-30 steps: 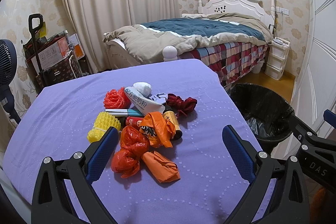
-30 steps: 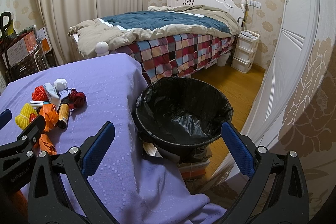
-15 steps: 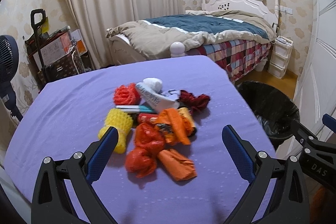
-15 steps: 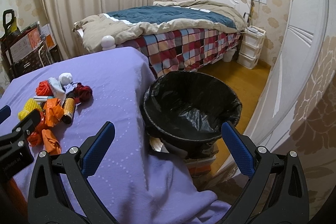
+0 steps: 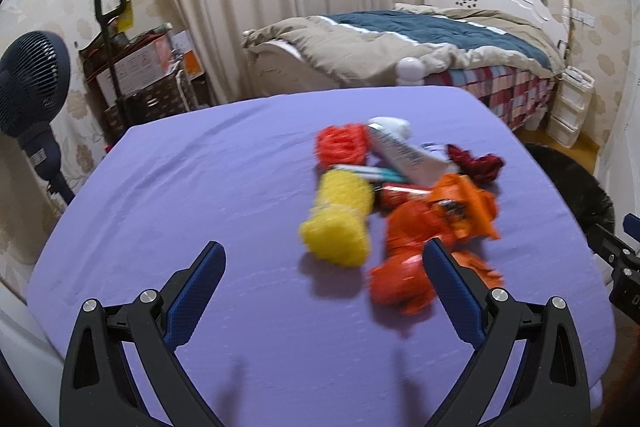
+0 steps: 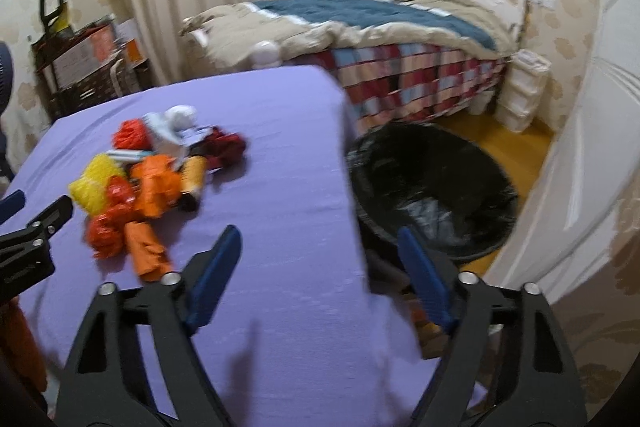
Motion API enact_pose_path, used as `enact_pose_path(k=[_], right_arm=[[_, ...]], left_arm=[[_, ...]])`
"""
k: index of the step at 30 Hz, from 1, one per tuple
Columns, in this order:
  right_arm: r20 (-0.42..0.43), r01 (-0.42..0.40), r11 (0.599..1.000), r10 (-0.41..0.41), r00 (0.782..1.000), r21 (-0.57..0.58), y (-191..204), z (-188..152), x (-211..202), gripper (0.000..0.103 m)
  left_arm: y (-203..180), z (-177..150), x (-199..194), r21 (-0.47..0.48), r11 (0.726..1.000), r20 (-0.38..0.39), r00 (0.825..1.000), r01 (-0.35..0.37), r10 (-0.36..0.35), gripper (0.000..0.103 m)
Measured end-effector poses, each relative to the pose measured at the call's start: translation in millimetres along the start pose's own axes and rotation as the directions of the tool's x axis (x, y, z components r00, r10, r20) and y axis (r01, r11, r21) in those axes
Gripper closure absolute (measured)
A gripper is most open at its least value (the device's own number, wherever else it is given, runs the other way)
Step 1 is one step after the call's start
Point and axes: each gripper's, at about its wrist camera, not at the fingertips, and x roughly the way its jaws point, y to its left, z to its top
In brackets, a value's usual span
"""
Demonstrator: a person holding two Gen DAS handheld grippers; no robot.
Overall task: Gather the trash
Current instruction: 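Grasp the orange plastic bag with the right tool while the left tool grasps the yellow foam net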
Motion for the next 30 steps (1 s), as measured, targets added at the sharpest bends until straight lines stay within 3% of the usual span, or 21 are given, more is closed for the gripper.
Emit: enact_pose_path(k=[3,6,16,18,25,30], right_arm=[[-0.013,-0.033,0.999,0.033,0.999,-0.042,21.1,0.4,2.7,0.033],[-0.029,-0.075,0.992,0.073,0.997,-0.101,45.6,-0.9,2.5,0.036],[-0.08,-0.139,0.962,0.124,0.989,-0.234,99.2,-11.5,12.2,0.038],[-0.088,-0.144,0.958,0.126,0.988,-0.249,106.1,-13.0,16.4,0.042],[-0.161,-0.192,0.943,0.152,0.975,-0.272,120.5,-21.6,34.0,0.068],[-0.15,-0.178,0.947,0.142,0.979,-0.266,111.9,-23.1,29.8,0.069]], left_arm=[[14.0,-4.4,2.9,-0.015,1.0,-0.009,1.0,-0.015,0.015,0.01],[28.1,-8.3,7.4,-0.034,0.999,-0.024,0.999,-0.025,0.024,0.024],[59.2,-18.7,20.8,-0.087,0.995,-0.062,0.997,-0.041,0.036,0.024],[62.5,-20.8,22.1,-0.093,0.995,-0.064,0.997,-0.045,0.039,0.024],[63.8,-23.7,24.8,-0.102,0.994,-0.07,0.997,-0.033,0.026,0.024],[54.5,-20.4,23.8,-0.102,0.995,-0.063,0.998,-0.01,0.004,0.024]])
